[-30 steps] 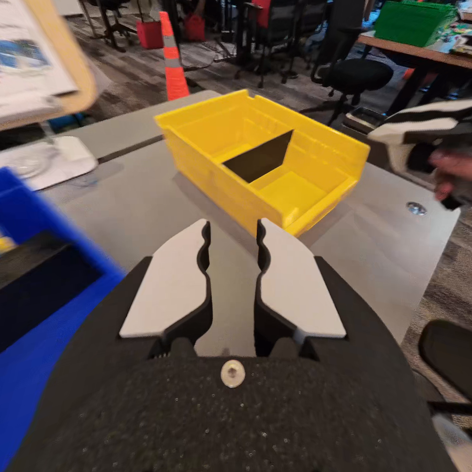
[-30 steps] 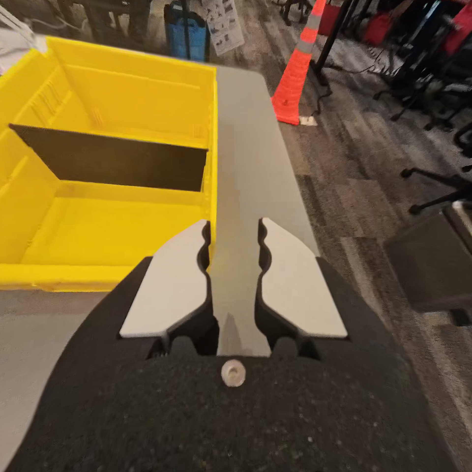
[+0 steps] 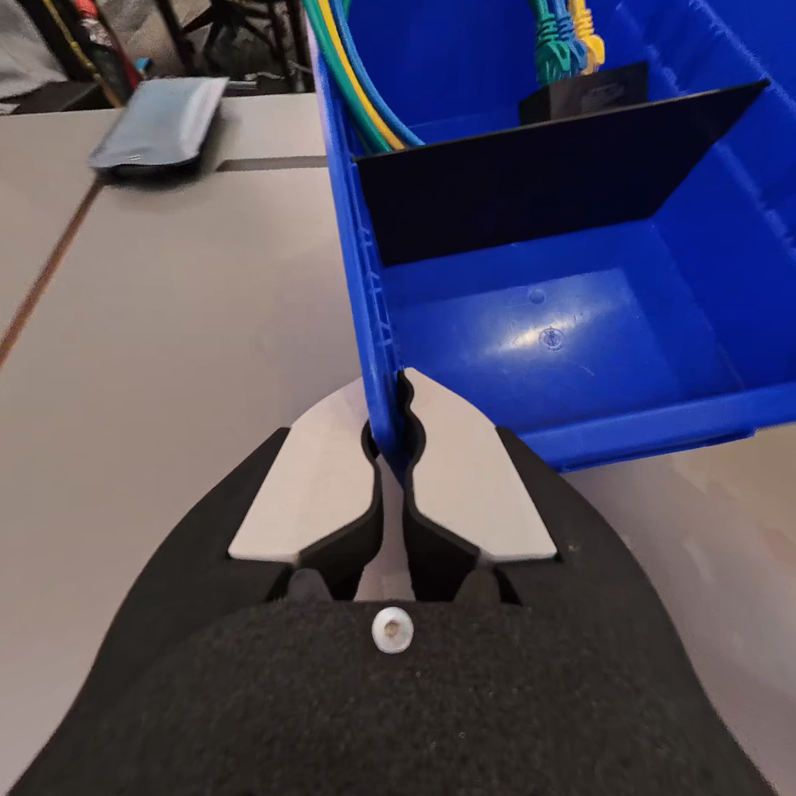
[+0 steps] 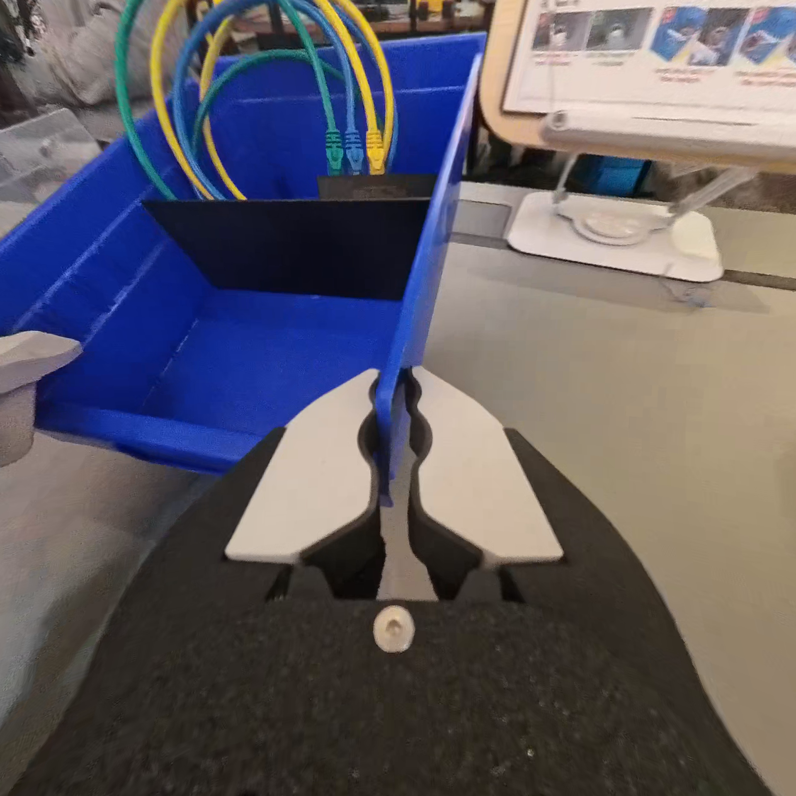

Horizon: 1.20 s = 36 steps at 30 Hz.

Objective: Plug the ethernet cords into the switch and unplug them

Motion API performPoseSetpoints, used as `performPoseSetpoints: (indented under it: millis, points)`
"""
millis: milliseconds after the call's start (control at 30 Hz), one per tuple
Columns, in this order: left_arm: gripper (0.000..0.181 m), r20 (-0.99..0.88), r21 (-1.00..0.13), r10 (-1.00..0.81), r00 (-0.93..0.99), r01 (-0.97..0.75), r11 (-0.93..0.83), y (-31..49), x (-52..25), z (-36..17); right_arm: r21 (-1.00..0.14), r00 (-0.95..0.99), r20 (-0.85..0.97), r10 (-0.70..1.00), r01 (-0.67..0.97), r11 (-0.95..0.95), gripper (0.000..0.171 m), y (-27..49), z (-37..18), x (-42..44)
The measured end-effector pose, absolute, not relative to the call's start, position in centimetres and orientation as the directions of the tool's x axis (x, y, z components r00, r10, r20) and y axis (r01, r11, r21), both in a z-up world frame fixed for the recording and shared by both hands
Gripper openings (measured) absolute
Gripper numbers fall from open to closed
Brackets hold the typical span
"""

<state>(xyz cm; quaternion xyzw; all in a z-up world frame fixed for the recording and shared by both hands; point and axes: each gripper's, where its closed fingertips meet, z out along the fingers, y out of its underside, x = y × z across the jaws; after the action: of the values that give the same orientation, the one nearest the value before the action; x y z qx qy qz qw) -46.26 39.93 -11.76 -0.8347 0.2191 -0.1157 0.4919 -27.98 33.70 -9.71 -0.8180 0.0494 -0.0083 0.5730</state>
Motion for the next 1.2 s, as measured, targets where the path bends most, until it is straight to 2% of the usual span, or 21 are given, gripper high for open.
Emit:
performPoseSetpoints:
  millis: [200, 300, 400, 600, 733, 900, 1033, 1200]
  points:
    - [0.002, -0.028, -0.825, -0.432, 0.901, -0.265, -0.499, 42.6, -52.0, -14.4, -0.903, 0.993, -0.085, -0.079, -0.110, -0.415, 0.009, 36.7, -13.2, -34.2]
    - [0.003, 0.059, -0.814, -0.447, 0.892, -0.217, -0.540, 43.1, -52.4, -15.7, -0.885, 0.990, -0.134, -0.052, -0.143, -0.443, 0.013, 36.4, -15.1, -35.0]
    - [0.004, 0.137, -0.822, -0.447, 0.884, -0.150, -0.549, 43.3, -52.5, -15.6, -0.894, 0.989, -0.146, 0.033, -0.118, -0.432, 0.019, 35.8, -15.0, -35.9]
    - [0.004, 0.077, -0.857, -0.441, 0.894, -0.167, -0.487, 42.3, -53.2, -13.9, -0.888, 0.938, -0.228, 0.262, -0.089, -0.452, 0.021, 33.4, -13.8, -36.3]
    - [0.012, 0.112, -0.902, -0.418, 0.902, -0.084, -0.423, 40.8, -53.9, -11.0, -0.917, 0.919, -0.129, 0.372, 0.031, -0.397, 0.021, 29.3, -12.6, -31.9]
    - [0.013, 0.076, -0.927, -0.415, 0.907, -0.089, -0.364, 38.0, -52.8, -8.7, -0.936, 0.969, -0.040, 0.245, 0.050, -0.349, 0.023, 23.8, -12.0, -20.8]
    - [0.012, 0.059, -0.948, -0.532, 0.845, -0.120, -0.295, 33.2, -48.3, -6.9, -0.964, 0.994, -0.011, 0.111, 0.019, -0.264, 0.026, 18.0, -9.6, -12.9]
    - [0.008, 0.010, -0.927, -0.714, 0.701, -0.261, -0.270, 25.5, -42.1, -10.0, -0.975, 1.000, 0.026, 0.014, 0.028, -0.221, 0.027, 11.4, -9.8, -6.3]
